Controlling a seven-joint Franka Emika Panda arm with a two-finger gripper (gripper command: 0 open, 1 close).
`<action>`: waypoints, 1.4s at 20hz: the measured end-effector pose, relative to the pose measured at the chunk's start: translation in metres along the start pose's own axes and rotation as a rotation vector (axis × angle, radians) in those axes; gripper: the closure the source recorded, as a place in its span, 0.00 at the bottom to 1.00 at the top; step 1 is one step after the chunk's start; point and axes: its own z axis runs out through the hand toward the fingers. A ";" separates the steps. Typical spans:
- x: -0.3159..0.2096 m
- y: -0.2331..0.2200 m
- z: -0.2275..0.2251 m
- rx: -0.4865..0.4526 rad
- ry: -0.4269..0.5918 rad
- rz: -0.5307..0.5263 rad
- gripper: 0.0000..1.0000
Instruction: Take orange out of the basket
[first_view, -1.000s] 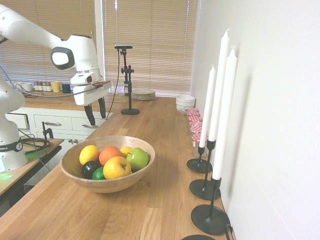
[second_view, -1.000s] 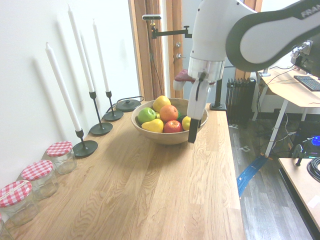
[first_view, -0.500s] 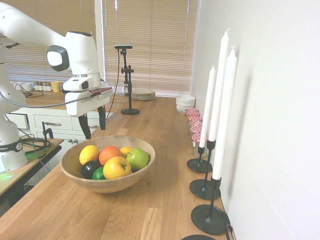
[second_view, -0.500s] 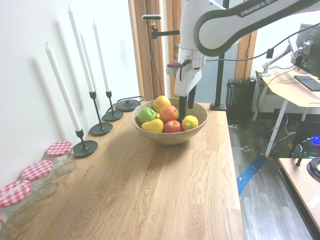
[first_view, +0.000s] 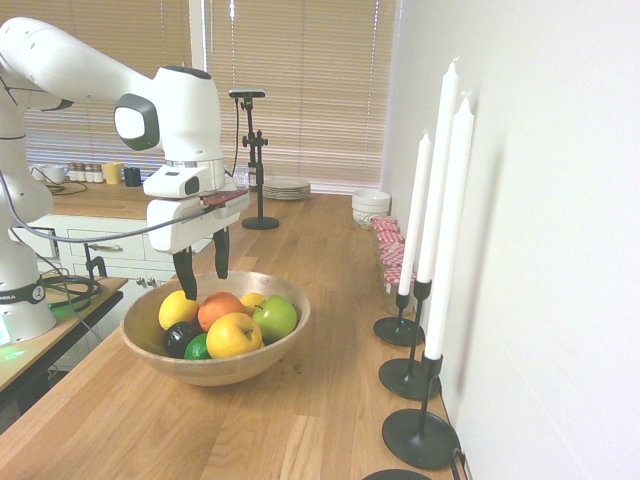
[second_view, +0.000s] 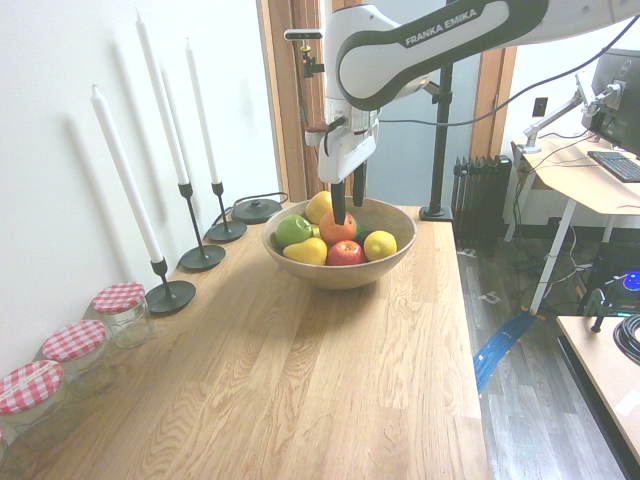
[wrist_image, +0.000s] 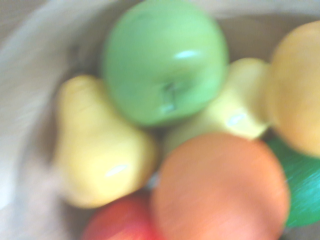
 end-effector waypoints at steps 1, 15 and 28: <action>0.008 0.002 0.004 -0.003 -0.006 0.005 0.00; 0.033 0.009 0.057 -0.036 -0.068 -0.002 1.00; 0.025 -0.011 0.049 -0.020 -0.051 -0.035 1.00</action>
